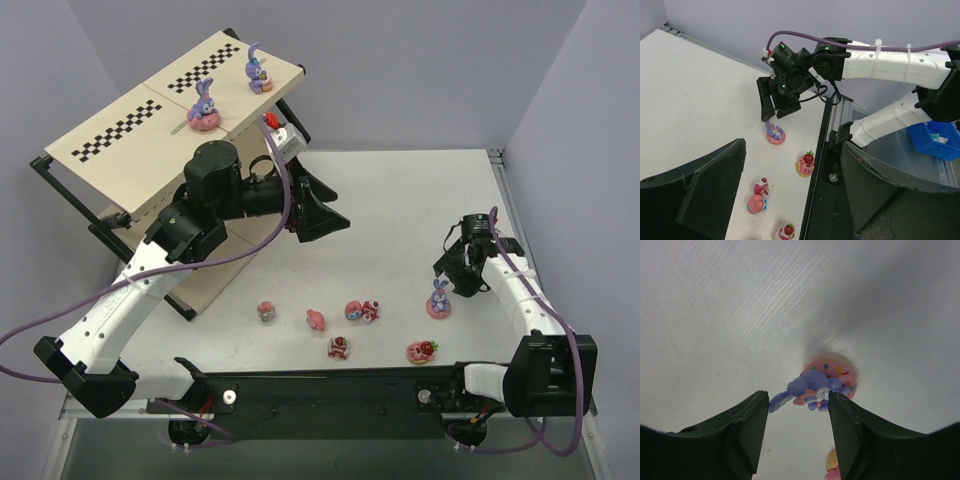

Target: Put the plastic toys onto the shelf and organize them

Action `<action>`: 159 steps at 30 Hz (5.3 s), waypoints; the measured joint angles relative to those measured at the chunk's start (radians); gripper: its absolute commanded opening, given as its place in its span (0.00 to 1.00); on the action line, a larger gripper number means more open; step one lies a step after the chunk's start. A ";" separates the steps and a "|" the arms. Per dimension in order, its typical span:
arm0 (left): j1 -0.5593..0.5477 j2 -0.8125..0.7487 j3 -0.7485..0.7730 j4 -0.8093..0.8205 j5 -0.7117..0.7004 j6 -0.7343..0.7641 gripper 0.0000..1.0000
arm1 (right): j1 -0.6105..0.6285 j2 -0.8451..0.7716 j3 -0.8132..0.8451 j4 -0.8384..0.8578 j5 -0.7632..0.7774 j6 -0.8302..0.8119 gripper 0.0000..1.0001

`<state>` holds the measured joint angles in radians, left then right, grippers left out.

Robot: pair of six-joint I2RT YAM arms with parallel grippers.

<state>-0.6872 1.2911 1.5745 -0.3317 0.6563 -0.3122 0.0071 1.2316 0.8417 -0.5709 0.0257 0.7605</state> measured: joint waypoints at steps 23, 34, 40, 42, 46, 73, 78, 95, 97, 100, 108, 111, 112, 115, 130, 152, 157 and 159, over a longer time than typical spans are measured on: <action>-0.022 0.004 -0.068 0.000 -0.057 0.010 0.86 | 0.000 0.004 -0.057 0.075 -0.105 0.042 0.00; -0.232 0.092 -0.245 0.106 -0.240 0.039 0.86 | 0.000 -0.168 0.145 -0.006 -0.313 0.089 0.00; -0.291 0.176 -0.278 0.224 -0.330 0.087 0.86 | 0.010 -0.206 0.205 -0.046 -0.395 0.134 0.00; -0.315 0.195 -0.278 0.267 -0.351 0.113 0.86 | 0.019 -0.209 0.217 -0.055 -0.410 0.146 0.00; -0.343 0.239 -0.278 0.338 -0.362 0.146 0.86 | 0.062 -0.210 0.248 -0.070 -0.430 0.167 0.00; -0.392 0.413 -0.200 0.422 -0.613 0.139 0.57 | 0.204 -0.291 0.340 -0.087 -0.320 0.255 0.00; -0.409 0.413 -0.210 0.438 -0.671 0.145 0.36 | 0.204 -0.291 0.337 -0.085 -0.316 0.288 0.00; -0.410 0.404 -0.210 0.378 -0.721 0.138 0.00 | 0.210 -0.289 0.328 -0.069 -0.331 0.315 0.57; -0.402 0.391 -0.210 0.357 -0.723 0.136 0.00 | 0.209 -0.289 0.328 -0.069 -0.333 0.311 0.62; -0.370 0.338 -0.210 0.309 -0.718 0.131 0.00 | 0.201 -0.288 0.338 -0.071 -0.333 0.303 0.64; -0.208 0.105 -0.154 0.087 -0.625 0.129 0.00 | 0.126 -0.285 0.374 -0.070 -0.331 0.272 0.62; -0.093 0.030 -0.071 -0.019 -0.520 0.114 0.00 | 0.111 -0.277 0.374 -0.069 -0.332 0.261 0.61; -0.061 0.007 -0.041 -0.053 -0.503 0.111 0.00 | 0.110 -0.272 0.374 -0.069 -0.332 0.259 0.61; -0.011 -0.054 0.053 -0.154 -0.459 0.108 0.00 | 0.110 -0.256 0.365 -0.069 -0.338 0.255 0.61; 0.200 -0.092 0.544 -0.626 -0.497 0.107 0.00 | 0.110 -0.145 0.357 -0.068 -0.383 0.209 0.58; 0.917 -0.003 0.439 -0.562 -0.049 0.066 0.00 | 0.118 -0.111 0.374 -0.064 -0.428 0.174 0.57; 1.151 -0.052 0.192 -0.114 0.317 -0.285 0.00 | 0.118 -0.110 0.374 -0.064 -0.435 0.172 0.56; 1.200 -0.049 0.060 0.212 0.425 -0.516 0.00 | 0.118 -0.109 0.374 -0.064 -0.437 0.171 0.56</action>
<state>0.5125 1.2419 1.6348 -0.1200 1.0809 -0.8280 0.1253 1.1221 1.2156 -0.6353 -0.4110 0.9314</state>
